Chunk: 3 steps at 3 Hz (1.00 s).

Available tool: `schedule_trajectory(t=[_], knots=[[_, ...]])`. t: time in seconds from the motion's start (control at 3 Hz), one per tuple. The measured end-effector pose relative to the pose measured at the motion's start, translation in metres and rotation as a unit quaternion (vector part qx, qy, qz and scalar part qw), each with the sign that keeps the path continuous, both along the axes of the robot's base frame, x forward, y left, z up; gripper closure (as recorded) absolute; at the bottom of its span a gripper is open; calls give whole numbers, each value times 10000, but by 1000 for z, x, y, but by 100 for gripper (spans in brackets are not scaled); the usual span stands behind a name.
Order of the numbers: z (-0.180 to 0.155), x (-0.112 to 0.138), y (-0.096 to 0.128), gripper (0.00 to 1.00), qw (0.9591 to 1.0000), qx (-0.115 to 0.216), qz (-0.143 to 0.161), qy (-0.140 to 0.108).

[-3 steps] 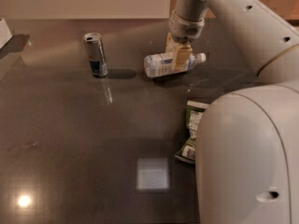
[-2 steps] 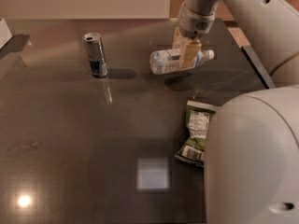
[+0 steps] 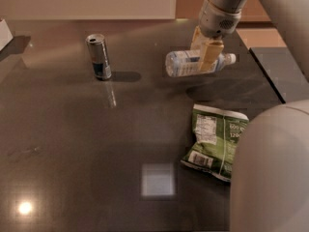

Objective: Move blue plastic bottle near green jalapeno chip bag

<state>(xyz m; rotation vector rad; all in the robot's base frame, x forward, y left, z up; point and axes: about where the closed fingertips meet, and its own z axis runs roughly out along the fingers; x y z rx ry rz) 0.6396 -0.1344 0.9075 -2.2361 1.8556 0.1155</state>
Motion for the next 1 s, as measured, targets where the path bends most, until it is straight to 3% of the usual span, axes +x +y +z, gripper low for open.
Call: schedule_trajectory(t=[0.67,1.0], knots=[[-10,-54,-9,100,9991,24,-180,388],[-20,-76,-4,83,9980,21,-168,605]])
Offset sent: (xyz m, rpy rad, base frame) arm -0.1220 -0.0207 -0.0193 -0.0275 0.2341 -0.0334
